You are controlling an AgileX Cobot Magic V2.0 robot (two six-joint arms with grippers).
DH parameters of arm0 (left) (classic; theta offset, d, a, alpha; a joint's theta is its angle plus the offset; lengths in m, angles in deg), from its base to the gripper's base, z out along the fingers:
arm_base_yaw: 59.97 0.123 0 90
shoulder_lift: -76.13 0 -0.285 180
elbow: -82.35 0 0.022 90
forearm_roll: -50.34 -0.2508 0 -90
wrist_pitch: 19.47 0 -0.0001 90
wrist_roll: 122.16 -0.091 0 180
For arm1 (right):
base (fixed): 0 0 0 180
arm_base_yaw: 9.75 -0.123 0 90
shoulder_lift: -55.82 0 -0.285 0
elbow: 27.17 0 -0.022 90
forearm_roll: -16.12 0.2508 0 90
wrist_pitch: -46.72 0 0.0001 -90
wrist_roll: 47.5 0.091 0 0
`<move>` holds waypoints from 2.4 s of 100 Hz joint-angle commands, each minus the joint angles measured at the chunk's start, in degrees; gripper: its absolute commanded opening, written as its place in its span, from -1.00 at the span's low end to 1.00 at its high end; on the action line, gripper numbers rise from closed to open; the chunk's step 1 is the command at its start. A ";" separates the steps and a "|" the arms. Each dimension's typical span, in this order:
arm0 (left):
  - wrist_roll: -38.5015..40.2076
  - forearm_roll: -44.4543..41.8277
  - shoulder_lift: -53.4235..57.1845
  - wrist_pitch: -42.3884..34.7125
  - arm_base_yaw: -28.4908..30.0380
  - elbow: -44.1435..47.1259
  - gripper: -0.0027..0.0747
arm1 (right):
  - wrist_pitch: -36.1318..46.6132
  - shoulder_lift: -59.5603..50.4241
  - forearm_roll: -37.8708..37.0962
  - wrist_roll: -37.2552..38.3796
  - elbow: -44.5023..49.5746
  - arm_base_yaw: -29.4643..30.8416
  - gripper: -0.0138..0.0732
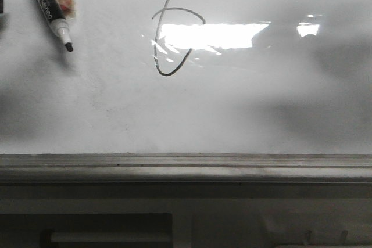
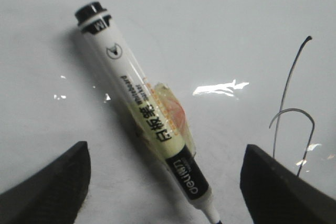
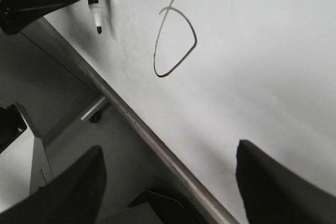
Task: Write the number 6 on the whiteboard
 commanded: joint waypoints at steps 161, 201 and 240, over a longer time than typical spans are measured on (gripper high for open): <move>-14.49 0.92 49.12 3.42 -2.46 18.95 -0.98 | 40.39 -55.19 6.80 -7.41 38.57 0.32 -0.83; 12.55 -31.38 46.51 -0.32 1.47 22.06 -0.98 | 40.39 -55.19 6.80 -7.41 38.57 0.32 -0.83; 51.44 -74.88 50.05 8.06 24.76 28.06 -0.98 | 40.39 -55.19 6.80 -7.41 38.57 0.32 -0.83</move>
